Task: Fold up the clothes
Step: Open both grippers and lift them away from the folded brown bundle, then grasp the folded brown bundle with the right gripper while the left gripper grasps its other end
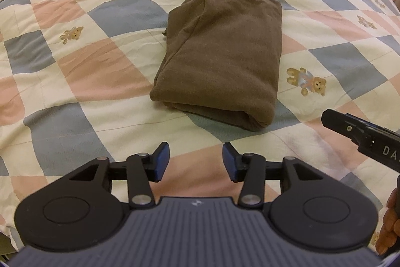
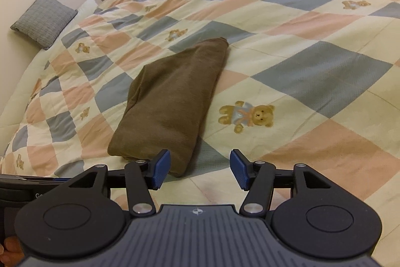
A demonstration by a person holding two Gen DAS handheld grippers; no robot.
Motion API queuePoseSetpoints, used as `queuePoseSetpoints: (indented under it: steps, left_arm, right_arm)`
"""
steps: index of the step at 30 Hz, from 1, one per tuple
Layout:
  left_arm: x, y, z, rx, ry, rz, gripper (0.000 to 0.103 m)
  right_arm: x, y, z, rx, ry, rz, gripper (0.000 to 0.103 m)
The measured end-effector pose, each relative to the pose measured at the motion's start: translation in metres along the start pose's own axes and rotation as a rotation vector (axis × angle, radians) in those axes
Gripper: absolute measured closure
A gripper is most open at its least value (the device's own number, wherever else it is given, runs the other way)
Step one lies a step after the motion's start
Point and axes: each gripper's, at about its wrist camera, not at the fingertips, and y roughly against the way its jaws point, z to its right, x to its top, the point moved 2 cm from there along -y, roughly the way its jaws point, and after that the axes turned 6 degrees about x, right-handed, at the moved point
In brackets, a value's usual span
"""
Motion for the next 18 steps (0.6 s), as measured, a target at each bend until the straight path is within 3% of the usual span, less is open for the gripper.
queuePoseSetpoints:
  steps: [3, 6, 8, 14, 18]
  left_arm:
    - [-0.003, -0.008, -0.011, -0.120, 0.110, -0.013, 0.052]
    - [-0.014, -0.025, -0.045, -0.399, 0.433, -0.012, 0.043]
    - [-0.020, -0.040, -0.060, -0.483, 0.616, -0.012, 0.043]
    - [-0.026, -0.095, -0.075, -0.600, 0.904, 0.031, 0.042]
    - [-0.032, -0.128, -0.076, -0.612, 0.977, 0.079, 0.043]
  right_arm:
    - [0.000, -0.004, 0.007, -0.001, -0.010, -0.014, 0.044]
    - [-0.002, -0.007, 0.015, -0.003, -0.025, -0.031, 0.043]
    - [-0.003, -0.009, 0.020, -0.003, -0.037, -0.039, 0.043]
    - [-0.004, -0.022, 0.032, -0.002, -0.064, -0.072, 0.042]
    - [0.000, -0.034, 0.037, -0.004, -0.058, -0.092, 0.040]
